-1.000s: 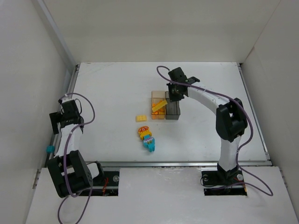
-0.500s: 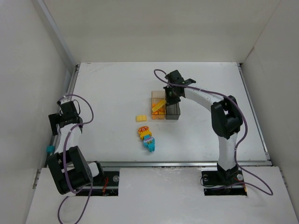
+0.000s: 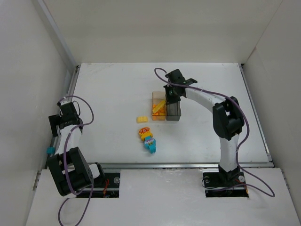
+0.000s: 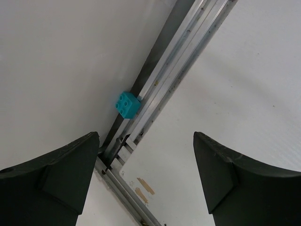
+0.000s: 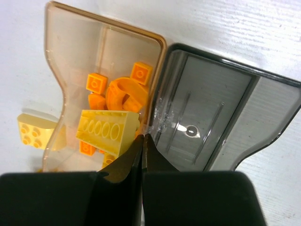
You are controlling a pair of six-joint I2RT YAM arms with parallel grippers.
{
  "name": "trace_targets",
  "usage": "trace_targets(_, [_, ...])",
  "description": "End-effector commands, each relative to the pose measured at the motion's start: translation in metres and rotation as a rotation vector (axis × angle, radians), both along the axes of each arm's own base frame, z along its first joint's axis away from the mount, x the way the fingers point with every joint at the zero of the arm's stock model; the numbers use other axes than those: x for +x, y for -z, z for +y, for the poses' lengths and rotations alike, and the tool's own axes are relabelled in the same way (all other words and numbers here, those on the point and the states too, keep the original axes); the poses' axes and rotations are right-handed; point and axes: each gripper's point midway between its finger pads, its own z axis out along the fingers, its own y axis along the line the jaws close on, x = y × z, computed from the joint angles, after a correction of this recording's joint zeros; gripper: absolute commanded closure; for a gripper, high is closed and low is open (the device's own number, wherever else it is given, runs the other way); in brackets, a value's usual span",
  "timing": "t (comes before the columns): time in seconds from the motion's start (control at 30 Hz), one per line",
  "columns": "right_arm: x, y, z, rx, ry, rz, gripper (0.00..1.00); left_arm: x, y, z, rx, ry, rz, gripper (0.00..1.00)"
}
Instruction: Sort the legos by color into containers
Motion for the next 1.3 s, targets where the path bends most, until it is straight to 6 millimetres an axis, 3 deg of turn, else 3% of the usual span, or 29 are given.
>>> trace_targets(0.0, [0.02,-0.05,0.021,0.083,-0.028,-0.13,1.0,-0.002,0.001,0.003,0.009,-0.006,0.002,0.22])
trace_targets(0.43, [0.023,-0.062,0.027,0.086,-0.051,-0.157,1.0,-0.002,0.005,0.001,0.001,0.021,0.022,0.22])
trace_targets(0.57, [0.026,-0.072,0.028,0.089,-0.069,-0.191,1.0,-0.01,0.003,0.008,-0.004,-0.01,0.085,0.33])
trace_targets(0.67, [0.029,-0.075,0.028,0.08,-0.09,-0.209,0.97,-0.013,0.001,0.012,-0.038,-0.033,0.126,0.34])
trace_targets(0.73, [0.027,-0.081,0.033,0.084,-0.108,-0.23,0.93,-0.004,0.001,0.011,-0.083,0.031,0.166,0.34])
trace_targets(0.83, [0.028,-0.081,0.032,0.071,-0.128,-0.24,0.92,-0.015,0.013,0.008,-0.144,0.099,0.34,0.34])
trace_targets(0.97, [0.027,-0.088,0.036,0.094,-0.152,-0.252,0.89,-0.018,-0.011,0.022,-0.123,0.27,0.527,0.34])
trace_targets(1.17, [0.024,-0.087,0.042,0.122,-0.174,-0.249,0.84,-0.015,-0.039,0.036,0.091,0.749,0.861,0.25])
trace_targets(1.27, [0.019,-0.088,0.049,0.134,-0.205,-0.245,0.83,-0.014,-0.031,0.041,0.206,0.91,1.011,0.21])
